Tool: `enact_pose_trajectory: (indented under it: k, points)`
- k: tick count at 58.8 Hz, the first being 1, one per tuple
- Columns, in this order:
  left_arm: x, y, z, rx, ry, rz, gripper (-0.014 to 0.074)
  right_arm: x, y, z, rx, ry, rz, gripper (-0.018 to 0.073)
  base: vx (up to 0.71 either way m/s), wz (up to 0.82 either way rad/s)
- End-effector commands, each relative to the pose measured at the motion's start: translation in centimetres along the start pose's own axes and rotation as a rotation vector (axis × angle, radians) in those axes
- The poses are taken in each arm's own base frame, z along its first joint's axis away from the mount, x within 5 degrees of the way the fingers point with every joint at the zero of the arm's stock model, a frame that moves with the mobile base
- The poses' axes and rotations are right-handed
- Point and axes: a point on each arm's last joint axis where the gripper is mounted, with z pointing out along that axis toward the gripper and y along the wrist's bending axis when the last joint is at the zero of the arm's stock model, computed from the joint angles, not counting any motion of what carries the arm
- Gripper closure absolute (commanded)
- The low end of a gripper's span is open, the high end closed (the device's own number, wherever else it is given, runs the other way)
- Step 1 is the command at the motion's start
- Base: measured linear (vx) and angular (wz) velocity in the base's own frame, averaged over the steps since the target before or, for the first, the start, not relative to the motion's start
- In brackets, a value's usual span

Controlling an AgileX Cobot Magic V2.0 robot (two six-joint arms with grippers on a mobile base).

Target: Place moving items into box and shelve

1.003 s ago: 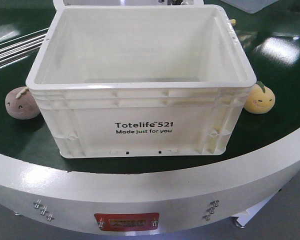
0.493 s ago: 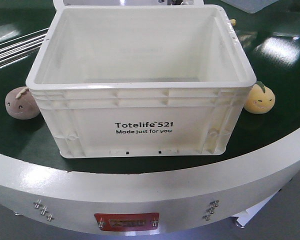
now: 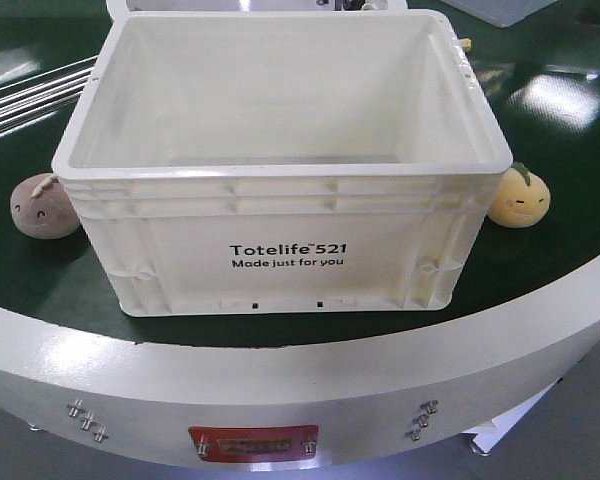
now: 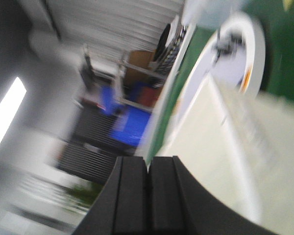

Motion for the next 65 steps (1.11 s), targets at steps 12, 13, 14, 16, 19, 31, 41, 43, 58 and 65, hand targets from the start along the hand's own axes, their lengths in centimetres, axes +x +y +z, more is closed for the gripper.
enact_pose_trajectory:
  k: [12,13,14,16,19,31,41,43,58,65]
  points:
    - [-1.8,0.1,-0.1,0.0,-0.103,-0.011,0.0608,-0.7,0.8,0.1,-0.013,-0.019,-1.099,0.0563,0.0,0.0]
    - [-1.8,0.1,-0.1,0.0,-0.103,-0.011,0.0608,-0.8,0.6,0.1,0.009,-0.019,-1.126,0.0562,0.0,0.0]
    - [-1.8,0.1,-0.1,0.0,-0.102,-0.009,0.0608,-0.8,0.5,0.1,0.03,-0.018,-1.149,0.0562,0.0,0.0]
    - [-1.8,0.1,-0.1,-0.001,-0.102,-0.007,0.0608,-1.1,0.1,0.0,0.088,-0.018,-1.18,0.0561,0.0,0.0]
    - [-1.8,0.1,-0.1,-0.001,-0.102,-0.004,0.0608,-1.5,-0.4,0.0,0.161,-0.019,-1.208,0.0559,0.0,0.0]
    - [-1.8,0.1,-0.1,-0.001,-0.102,-0.004,0.0608,-2.0,-1.2,-0.2,0.266,-0.038,-1.086,0.0558,0.0,0.0]
    - [-1.8,0.1,-0.1,-0.001,-0.102,-0.004,0.0608,-2.0,-1.3,-0.3,0.248,-0.099,-0.576,0.0557,0.0,0.0]
    - [-1.8,0.1,-0.1,-0.001,-0.102,-0.004,0.0608,-2.1,-1.3,-0.3,0.248,-0.114,-0.47,0.0556,0.0,0.0]
    - [-1.7,0.1,-0.1,-0.001,-0.099,-0.004,0.0608,-1.6,-0.6,-0.1,0.146,-0.105,0.124,0.0555,0.0,0.0]
    - [-1.7,0.1,-0.1,-0.001,-0.099,-0.004,0.0608,-1.0,0.0,0.0,0.072,-0.048,0.509,0.0555,0.0,0.0]
